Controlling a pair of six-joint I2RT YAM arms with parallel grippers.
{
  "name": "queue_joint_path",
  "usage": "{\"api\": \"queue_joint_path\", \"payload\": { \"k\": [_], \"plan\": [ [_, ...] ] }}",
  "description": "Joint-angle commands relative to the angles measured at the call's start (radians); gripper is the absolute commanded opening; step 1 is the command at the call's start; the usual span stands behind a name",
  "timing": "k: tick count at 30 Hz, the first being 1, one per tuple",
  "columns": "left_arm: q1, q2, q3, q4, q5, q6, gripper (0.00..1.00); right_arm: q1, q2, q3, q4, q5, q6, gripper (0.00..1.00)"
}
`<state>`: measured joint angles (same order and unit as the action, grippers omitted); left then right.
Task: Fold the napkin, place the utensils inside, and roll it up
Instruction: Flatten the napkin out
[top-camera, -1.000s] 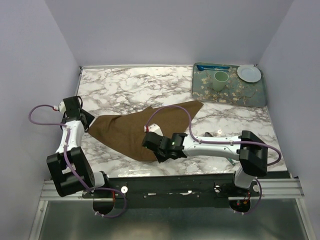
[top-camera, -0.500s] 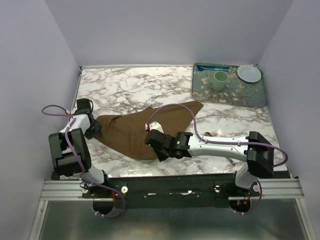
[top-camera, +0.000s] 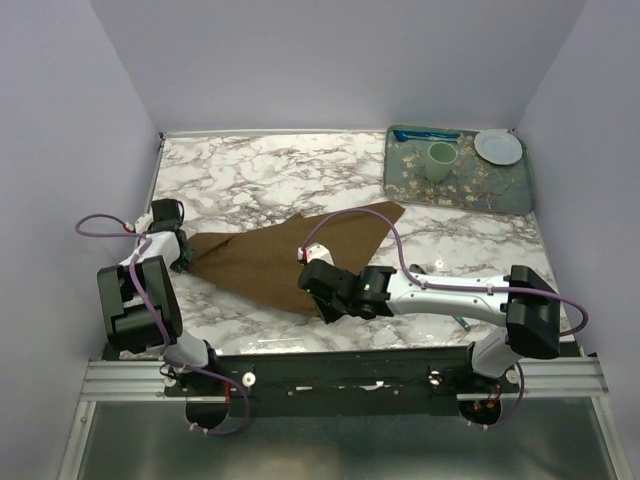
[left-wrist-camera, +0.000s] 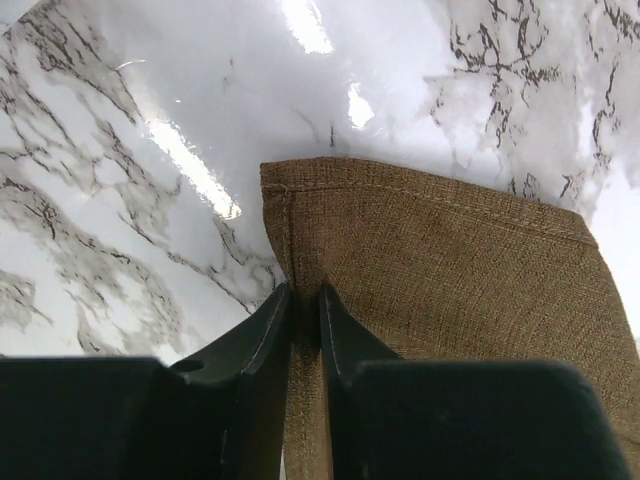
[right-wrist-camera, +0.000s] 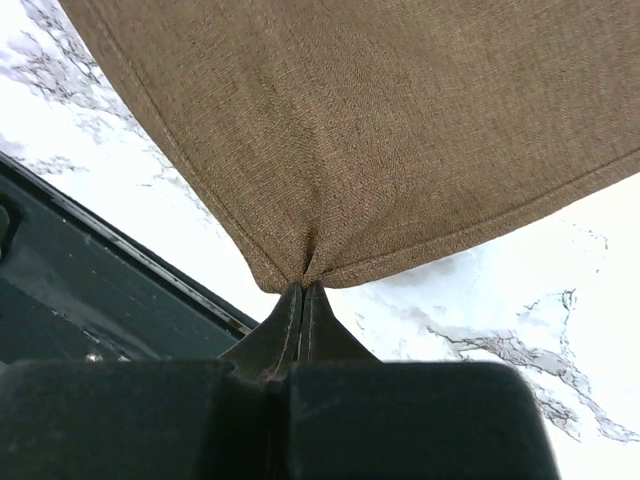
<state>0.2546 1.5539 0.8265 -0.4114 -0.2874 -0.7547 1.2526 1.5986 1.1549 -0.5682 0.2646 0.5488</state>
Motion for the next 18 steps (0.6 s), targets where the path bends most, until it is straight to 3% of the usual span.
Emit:
{"api": "queue_joint_path", "payload": {
  "k": [1,2,5,8,12,16,18],
  "plan": [
    [0.018,-0.015,-0.079,0.086,0.040,-0.029,0.13,-0.005,-0.032,-0.012,0.014,-0.004,-0.051,0.01],
    [0.018,-0.031,-0.057,0.066,0.042,-0.026,0.05,-0.005,-0.032,0.003,0.013,-0.002,-0.073,0.01],
    [0.017,-0.129,0.005,0.021,0.050,-0.008,0.00,-0.004,-0.029,0.081,-0.022,0.005,-0.162,0.01],
    [0.018,-0.251,0.110,-0.036,0.059,0.018,0.00,-0.001,-0.035,0.167,-0.056,-0.037,-0.283,0.01],
    [0.018,-0.380,0.287,-0.082,0.048,0.046,0.00,0.034,-0.020,0.400,-0.145,-0.151,-0.389,0.01],
    [0.021,-0.492,0.486,-0.130,-0.036,0.068,0.00,0.135,0.026,0.637,-0.249,-0.260,-0.478,0.01],
    [0.026,-0.526,0.583,-0.135,-0.102,0.084,0.00,0.194,0.052,0.735,-0.292,-0.387,-0.490,0.01]
  ]
}}
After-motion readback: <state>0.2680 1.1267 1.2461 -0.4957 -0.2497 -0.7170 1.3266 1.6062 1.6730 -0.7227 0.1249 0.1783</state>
